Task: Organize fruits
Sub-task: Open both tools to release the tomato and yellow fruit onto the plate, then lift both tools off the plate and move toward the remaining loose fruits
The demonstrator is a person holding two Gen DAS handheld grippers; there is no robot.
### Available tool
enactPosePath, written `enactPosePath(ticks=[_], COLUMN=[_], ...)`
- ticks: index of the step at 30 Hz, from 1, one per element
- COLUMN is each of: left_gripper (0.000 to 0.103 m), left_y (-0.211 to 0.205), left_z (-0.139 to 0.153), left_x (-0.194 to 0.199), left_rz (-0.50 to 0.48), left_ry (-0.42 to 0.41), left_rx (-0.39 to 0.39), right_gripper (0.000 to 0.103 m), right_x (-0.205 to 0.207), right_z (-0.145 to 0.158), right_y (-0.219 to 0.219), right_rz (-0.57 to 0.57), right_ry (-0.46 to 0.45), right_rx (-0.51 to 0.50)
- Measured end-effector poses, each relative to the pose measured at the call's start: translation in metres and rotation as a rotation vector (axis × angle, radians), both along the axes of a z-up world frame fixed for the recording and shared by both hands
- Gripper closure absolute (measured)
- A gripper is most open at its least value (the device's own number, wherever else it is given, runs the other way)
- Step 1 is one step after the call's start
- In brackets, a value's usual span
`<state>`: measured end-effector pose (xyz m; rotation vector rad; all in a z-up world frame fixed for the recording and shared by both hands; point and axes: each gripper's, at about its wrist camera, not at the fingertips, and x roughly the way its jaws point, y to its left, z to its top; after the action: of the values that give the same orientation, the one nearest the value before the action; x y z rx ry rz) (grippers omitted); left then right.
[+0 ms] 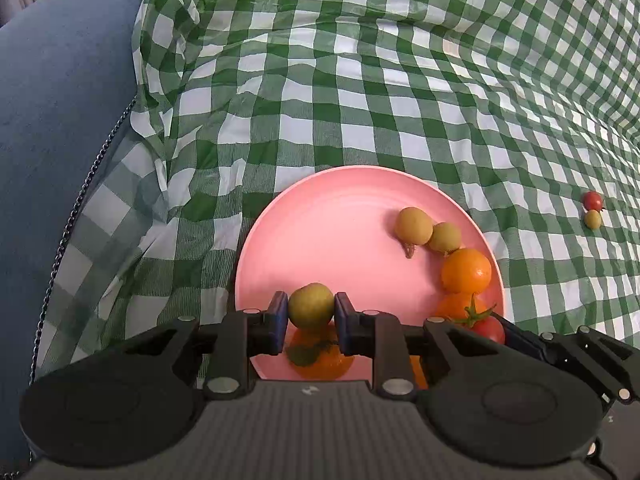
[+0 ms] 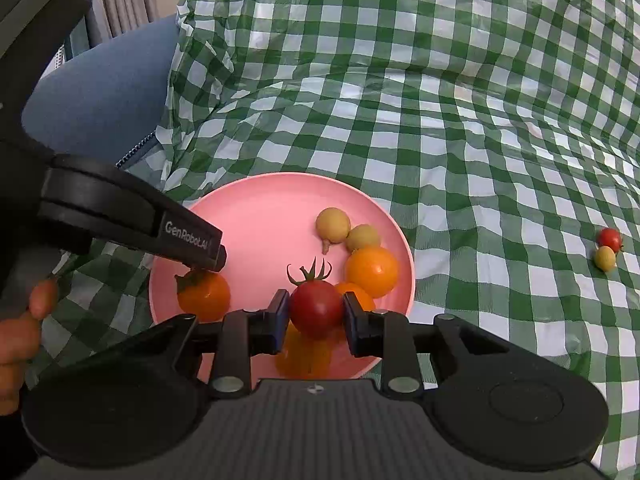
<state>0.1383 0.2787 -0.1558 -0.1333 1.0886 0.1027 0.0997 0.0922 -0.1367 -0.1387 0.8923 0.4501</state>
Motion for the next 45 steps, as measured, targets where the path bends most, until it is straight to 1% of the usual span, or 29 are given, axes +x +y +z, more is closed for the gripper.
enactPosePath(ticks=[6,7,8,9,10,11,12,13,14,16,17,18,21,25,28,30,33,35,37,42,45], left_gripper=[0.076,0.071,0.056,0.044,0.019,0.003,0.000,0.000,0.000,0.000,0.000,0.000,0.000,0.000,0.000,0.000,0.000,0.000,0.000,0.000,0.000], left_y=[0.001,0.002,0.002,0.003,0.004,0.005,0.006,0.006,0.005,0.005,0.005,0.006,0.008,0.010,0.008,0.007,0.000,-0.008,-0.015,-0.024,-0.031], left_z=[-0.002,-0.001,0.000,0.001,0.004,0.007,0.010,0.013,0.015,0.018,0.020,0.023,0.035,0.052,0.071,0.084,0.099,0.107,0.118,0.144,0.157], left_x=[0.005,0.005,0.005,0.004,0.003,0.000,-0.004,-0.008,-0.012,-0.018,-0.022,-0.029,-0.060,-0.100,-0.132,-0.155,-0.183,-0.194,-0.206,-0.240,-0.263], left_rz=[0.005,0.001,-0.002,0.001,0.016,0.035,0.052,0.059,0.058,0.063,0.074,0.084,0.096,0.109,0.101,0.104,0.102,0.085,0.077,0.084,0.092], left_ry=[0.006,0.003,0.000,-0.007,-0.023,-0.042,-0.067,-0.088,-0.091,-0.034,-0.003,0.010,-0.013,-0.008,-0.031,-0.056,-0.085,-0.105,-0.127,-0.226,-0.261], left_rx=[0.003,0.002,-0.001,-0.008,-0.015,-0.013,-0.003,0.012,0.029,0.058,0.064,0.061,0.040,0.071,0.103,0.106,0.093,0.093,0.111,0.102,0.111], right_gripper=[0.073,0.071,0.068,0.055,0.038,0.031,0.023,0.019,0.017,0.006,0.003,0.001,0.001,0.001,0.001,0.001,0.001,0.001,0.001,0.001,0.001], right_x=[0.004,0.004,0.004,0.004,0.003,0.002,0.000,-0.004,-0.008,-0.017,-0.022,-0.027,-0.047,-0.074,-0.093,-0.109,-0.133,-0.149,-0.164,-0.197,-0.217], right_z=[-0.002,-0.002,-0.001,-0.001,0.000,0.002,0.004,0.007,0.010,0.017,0.020,0.023,0.035,0.053,0.071,0.087,0.110,0.125,0.137,0.160,0.171], right_y=[0.003,0.004,0.004,0.004,0.003,0.003,0.002,0.002,0.001,-0.002,-0.004,-0.005,-0.012,-0.022,-0.029,-0.035,-0.044,-0.049,-0.052,-0.065,-0.070], right_rz=[0.019,0.023,0.025,0.022,0.018,0.011,0.005,0.004,0.009,0.014,0.012,0.009,0.013,0.005,0.000,0.002,-0.014,-0.033,-0.043,-0.059,-0.077], right_ry=[-0.027,-0.028,-0.026,-0.026,-0.027,-0.031,-0.039,-0.053,-0.062,-0.074,-0.075,-0.075,-0.060,-0.039,-0.051,-0.083,-0.156,-0.198,-0.240,-0.322,-0.352], right_rx=[-0.024,-0.023,-0.021,-0.023,-0.026,-0.029,-0.034,-0.041,-0.047,-0.067,-0.076,-0.083,-0.077,-0.059,-0.048,-0.032,-0.024,-0.016,-0.009,0.002,0.010])
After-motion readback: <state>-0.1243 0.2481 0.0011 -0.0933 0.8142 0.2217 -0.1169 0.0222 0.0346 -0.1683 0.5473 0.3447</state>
